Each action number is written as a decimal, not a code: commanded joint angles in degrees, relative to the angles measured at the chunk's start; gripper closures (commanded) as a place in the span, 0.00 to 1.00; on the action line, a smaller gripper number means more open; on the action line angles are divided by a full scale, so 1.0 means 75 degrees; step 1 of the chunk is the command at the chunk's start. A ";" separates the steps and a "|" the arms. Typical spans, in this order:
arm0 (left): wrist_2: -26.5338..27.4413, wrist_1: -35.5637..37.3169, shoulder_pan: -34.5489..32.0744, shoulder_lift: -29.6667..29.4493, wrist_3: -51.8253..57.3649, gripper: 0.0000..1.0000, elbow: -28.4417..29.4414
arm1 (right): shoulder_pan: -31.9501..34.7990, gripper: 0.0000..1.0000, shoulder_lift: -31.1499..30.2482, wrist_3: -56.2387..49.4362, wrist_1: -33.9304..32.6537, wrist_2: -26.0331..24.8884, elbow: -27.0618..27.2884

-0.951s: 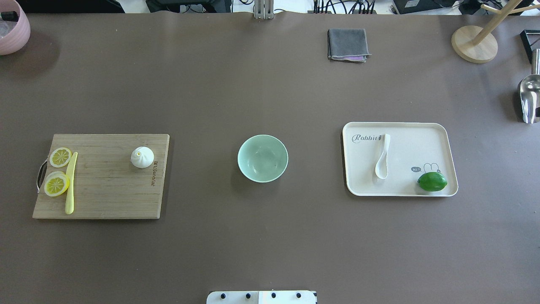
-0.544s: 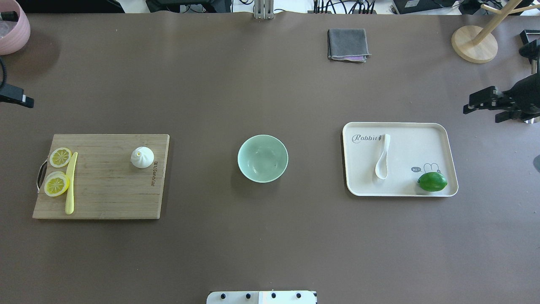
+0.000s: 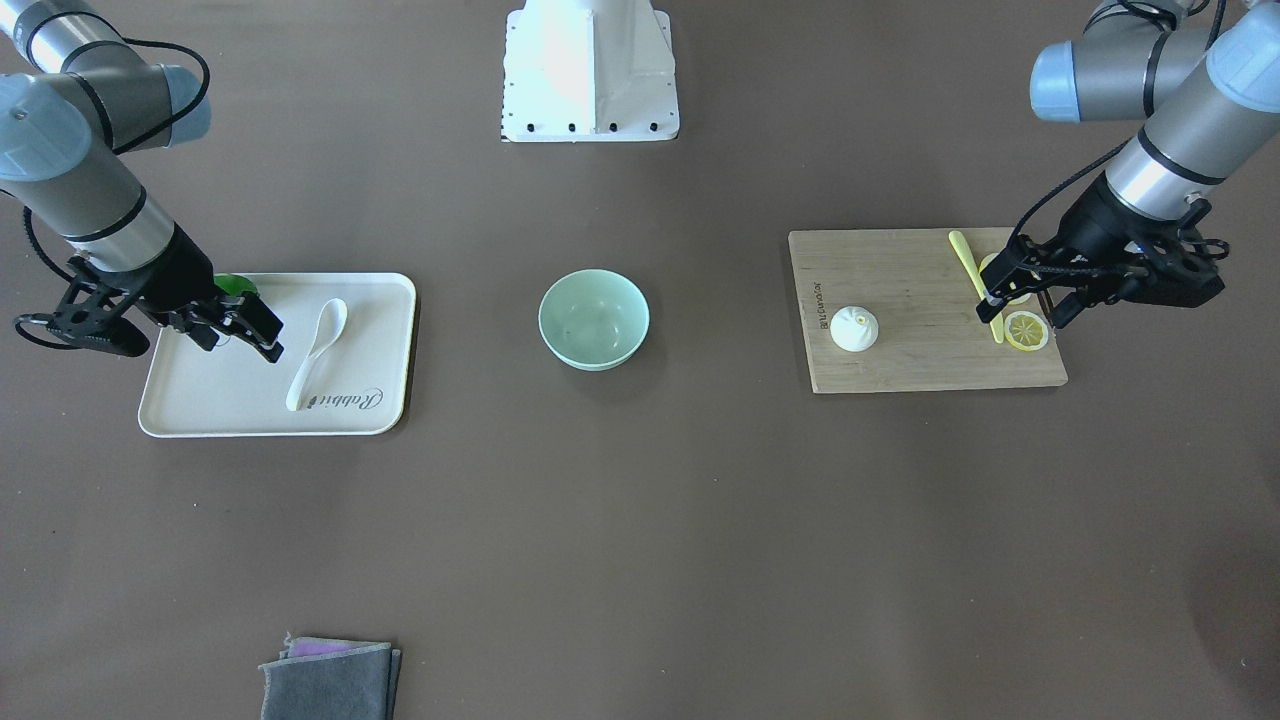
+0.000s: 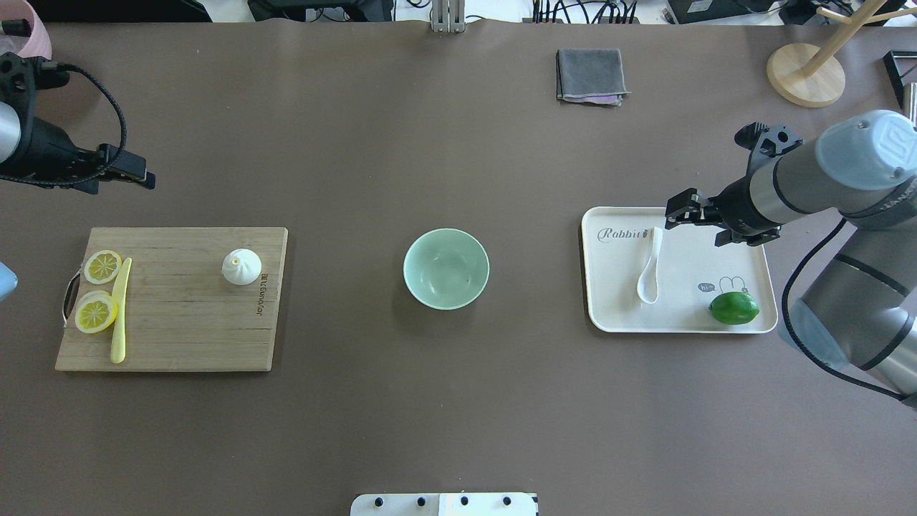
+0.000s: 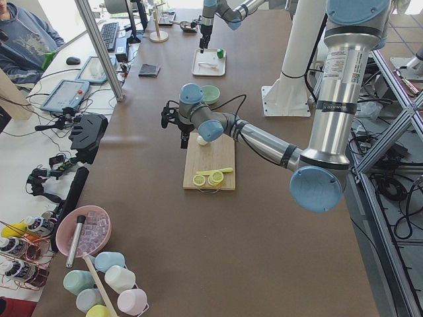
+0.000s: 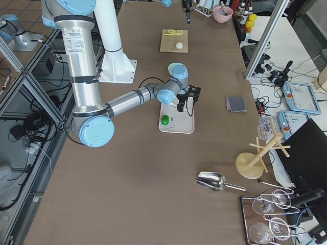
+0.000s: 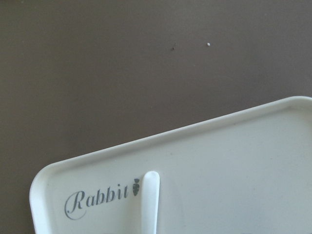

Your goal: Put spoon and bun in bowl

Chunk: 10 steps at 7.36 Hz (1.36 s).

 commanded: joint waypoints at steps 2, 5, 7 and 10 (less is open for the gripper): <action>0.0084 0.0000 0.0046 -0.0027 -0.0030 0.02 0.0001 | -0.0469 0.21 0.0475 -0.0008 0.0013 -0.0071 -0.0683; 0.0190 0.0000 0.0058 -0.0027 -0.0018 0.03 0.0001 | -0.0551 0.39 0.0582 0.0039 0.0013 -0.0106 -0.0896; 0.0190 -0.0011 0.0058 -0.0027 -0.0006 0.03 0.0013 | -0.0563 0.97 0.0606 0.0039 0.0013 -0.0095 -0.0896; 0.0178 -0.0023 0.0058 -0.0027 0.0005 0.02 0.0013 | -0.0563 1.00 0.0769 0.0109 0.0013 -0.0094 -0.0826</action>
